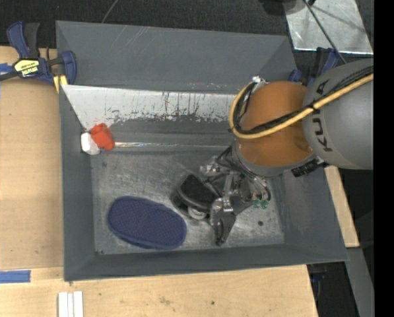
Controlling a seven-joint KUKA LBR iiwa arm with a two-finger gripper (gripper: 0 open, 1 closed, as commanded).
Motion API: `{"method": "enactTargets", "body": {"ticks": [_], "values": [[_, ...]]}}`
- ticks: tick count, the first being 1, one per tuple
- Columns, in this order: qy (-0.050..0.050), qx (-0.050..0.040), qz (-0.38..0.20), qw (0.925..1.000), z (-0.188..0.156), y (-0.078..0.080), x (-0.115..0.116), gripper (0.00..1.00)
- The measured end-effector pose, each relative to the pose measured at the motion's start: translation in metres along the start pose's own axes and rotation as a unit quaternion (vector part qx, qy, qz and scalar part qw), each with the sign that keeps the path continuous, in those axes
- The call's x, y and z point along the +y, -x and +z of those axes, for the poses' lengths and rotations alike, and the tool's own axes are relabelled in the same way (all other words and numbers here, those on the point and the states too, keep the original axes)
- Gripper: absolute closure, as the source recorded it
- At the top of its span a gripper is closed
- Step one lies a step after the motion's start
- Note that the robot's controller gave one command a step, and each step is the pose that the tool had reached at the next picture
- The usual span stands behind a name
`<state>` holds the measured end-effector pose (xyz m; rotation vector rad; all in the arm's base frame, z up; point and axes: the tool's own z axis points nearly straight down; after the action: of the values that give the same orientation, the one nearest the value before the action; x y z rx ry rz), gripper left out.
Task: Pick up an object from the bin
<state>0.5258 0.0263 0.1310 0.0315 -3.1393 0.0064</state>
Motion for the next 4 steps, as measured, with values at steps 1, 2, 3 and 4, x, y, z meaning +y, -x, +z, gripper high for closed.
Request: {"method": "enactTargets", "body": {"ticks": [1, 2, 3, 4], "values": [[0.004, 0.0061, 0.123, 0.9924, 0.054, 0.004, -0.006, 0.00], [0.004, 0.0051, 0.123, 0.9924, 0.053, 0.005, -0.006, 1.00], [0.002, -0.0032, 0.144, 0.9896, -0.056, 0.027, 0.007, 1.00], [0.001, -0.0024, -0.074, 0.9972, -0.207, 0.007, -0.052, 1.00]]}}
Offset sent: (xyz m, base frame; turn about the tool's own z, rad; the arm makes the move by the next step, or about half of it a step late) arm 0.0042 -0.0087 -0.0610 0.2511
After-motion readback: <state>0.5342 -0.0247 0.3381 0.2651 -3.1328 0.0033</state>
